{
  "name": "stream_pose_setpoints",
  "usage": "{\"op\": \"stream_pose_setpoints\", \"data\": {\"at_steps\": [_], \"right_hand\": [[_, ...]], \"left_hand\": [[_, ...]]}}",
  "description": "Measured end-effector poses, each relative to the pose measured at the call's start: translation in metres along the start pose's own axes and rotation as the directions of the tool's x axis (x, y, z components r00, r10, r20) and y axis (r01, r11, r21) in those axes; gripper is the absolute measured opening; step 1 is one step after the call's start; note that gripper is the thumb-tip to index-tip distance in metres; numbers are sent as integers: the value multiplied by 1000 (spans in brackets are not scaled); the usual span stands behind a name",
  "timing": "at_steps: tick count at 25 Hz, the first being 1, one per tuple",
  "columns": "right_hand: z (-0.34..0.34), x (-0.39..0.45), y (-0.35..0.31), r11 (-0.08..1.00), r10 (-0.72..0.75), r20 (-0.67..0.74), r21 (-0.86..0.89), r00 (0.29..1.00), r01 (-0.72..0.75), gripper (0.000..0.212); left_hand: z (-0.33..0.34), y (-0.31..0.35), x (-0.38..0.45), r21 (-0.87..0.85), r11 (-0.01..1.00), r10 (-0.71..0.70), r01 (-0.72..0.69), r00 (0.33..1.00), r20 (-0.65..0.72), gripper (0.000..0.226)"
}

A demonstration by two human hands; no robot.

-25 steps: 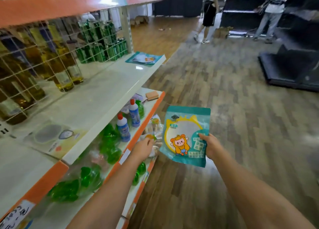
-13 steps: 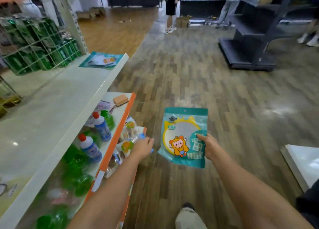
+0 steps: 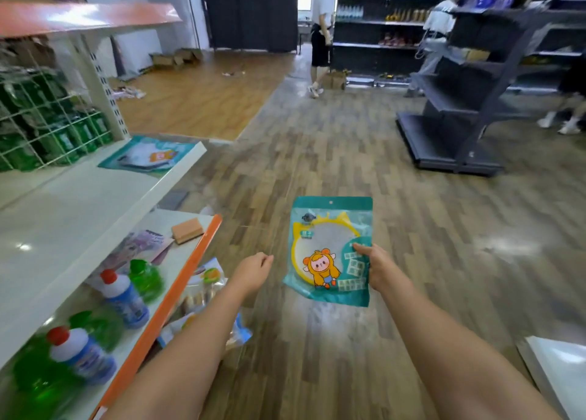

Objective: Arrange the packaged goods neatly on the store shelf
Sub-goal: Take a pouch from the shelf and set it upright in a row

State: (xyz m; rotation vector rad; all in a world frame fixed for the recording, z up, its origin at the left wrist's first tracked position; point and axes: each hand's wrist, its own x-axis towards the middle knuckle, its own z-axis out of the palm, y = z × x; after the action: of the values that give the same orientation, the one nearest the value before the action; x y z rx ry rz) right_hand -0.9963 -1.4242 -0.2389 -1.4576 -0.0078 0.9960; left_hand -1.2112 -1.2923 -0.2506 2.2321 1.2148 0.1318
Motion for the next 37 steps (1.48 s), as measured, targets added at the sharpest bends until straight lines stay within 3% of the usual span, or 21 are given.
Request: {"op": "stream_pose_setpoints", "data": {"at_steps": [8, 19, 23, 29, 33, 37], "right_hand": [[24, 84, -35, 998, 52, 33, -33, 998, -51, 8], [105, 220, -120, 999, 47, 64, -20, 997, -46, 11], [134, 262, -142, 999, 40, 117, -25, 992, -38, 7], [156, 324, -156, 990, 114, 171, -97, 979, -98, 8], [176, 377, -182, 969, 191, 256, -203, 948, -141, 12], [207, 427, -222, 937, 228, 356, -333, 906, -105, 8]], "left_hand": [[-1, 22, 81, 35, 999, 11, -13, 998, 56, 39], [-55, 28, 259, 7, 1000, 14, -14, 998, 55, 41], [-74, 34, 315, -120, 993, -10, 15, 999, 39, 38], [-68, 25, 371, -302, 937, -162, 178, 984, 78, 32], [-73, 33, 407, -434, 853, -271, 289, 957, 104, 22], [-84, 37, 439, -634, 689, -360, 352, 925, 122, 14]]}}
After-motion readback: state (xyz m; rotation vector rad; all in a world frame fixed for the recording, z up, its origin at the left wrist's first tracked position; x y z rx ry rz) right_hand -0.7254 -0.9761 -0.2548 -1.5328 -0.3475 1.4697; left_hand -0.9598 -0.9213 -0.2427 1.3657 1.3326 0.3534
